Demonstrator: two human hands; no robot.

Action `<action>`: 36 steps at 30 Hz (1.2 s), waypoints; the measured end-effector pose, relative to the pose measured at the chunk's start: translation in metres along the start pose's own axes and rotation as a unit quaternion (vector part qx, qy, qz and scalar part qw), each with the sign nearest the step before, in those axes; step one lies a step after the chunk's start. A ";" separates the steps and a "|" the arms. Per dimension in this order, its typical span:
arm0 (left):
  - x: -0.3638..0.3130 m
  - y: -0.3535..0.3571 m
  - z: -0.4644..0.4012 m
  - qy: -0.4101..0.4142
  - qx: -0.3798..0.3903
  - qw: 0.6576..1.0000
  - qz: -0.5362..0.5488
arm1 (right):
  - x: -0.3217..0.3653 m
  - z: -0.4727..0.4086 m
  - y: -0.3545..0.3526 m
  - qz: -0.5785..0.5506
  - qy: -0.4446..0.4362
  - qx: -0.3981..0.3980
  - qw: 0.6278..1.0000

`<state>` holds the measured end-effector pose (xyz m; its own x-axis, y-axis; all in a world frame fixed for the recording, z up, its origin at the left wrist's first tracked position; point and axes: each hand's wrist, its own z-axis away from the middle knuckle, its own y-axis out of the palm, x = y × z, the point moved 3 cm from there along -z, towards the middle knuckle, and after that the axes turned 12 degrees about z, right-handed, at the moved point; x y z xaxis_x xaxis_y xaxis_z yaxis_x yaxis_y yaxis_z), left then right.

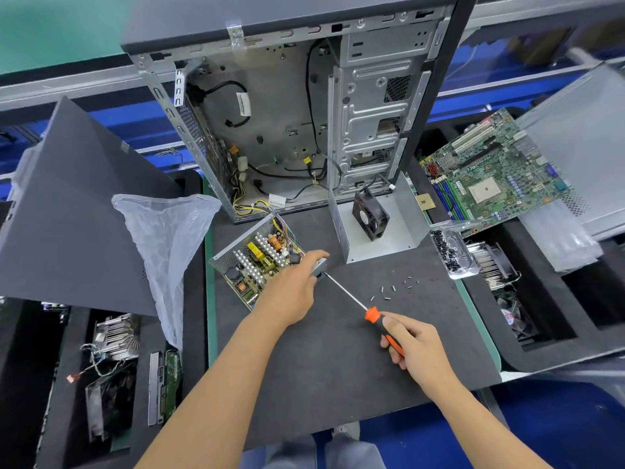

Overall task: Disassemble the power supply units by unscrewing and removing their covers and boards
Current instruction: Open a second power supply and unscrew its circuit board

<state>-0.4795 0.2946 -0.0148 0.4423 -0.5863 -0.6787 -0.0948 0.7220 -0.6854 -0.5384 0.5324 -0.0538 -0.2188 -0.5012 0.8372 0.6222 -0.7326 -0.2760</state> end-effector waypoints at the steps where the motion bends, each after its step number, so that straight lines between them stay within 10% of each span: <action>1: 0.000 0.000 0.000 0.001 0.001 1.000 -0.001 | 0.000 0.000 0.000 0.000 0.002 0.003 1.000; 11: -0.001 -0.002 0.000 0.004 -0.008 1.000 0.001 | 0.003 -0.013 -0.006 -0.119 0.287 0.215 0.926; 22: 0.002 -0.002 -0.001 0.003 -0.010 1.000 0.013 | 0.008 -0.009 -0.012 0.165 -0.025 -0.041 0.985; 26: 0.002 -0.003 0.001 -0.004 -0.014 1.000 0.018 | 0.001 -0.003 -0.002 -0.043 0.090 -0.046 0.994; 30: 0.000 -0.002 0.004 -0.007 -0.018 1.000 0.012 | 0.006 -0.004 -0.002 -0.003 0.236 0.099 0.967; 36: -0.001 -0.003 0.004 -0.013 -0.014 1.000 0.016 | 0.001 -0.005 -0.011 -0.141 0.199 0.054 0.968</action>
<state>-0.4756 0.2945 -0.0110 0.4610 -0.5538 -0.6934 -0.1345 0.7288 -0.6714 -0.5495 0.5375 -0.0519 -0.6506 -0.4409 0.6183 0.5656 -0.8246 0.0072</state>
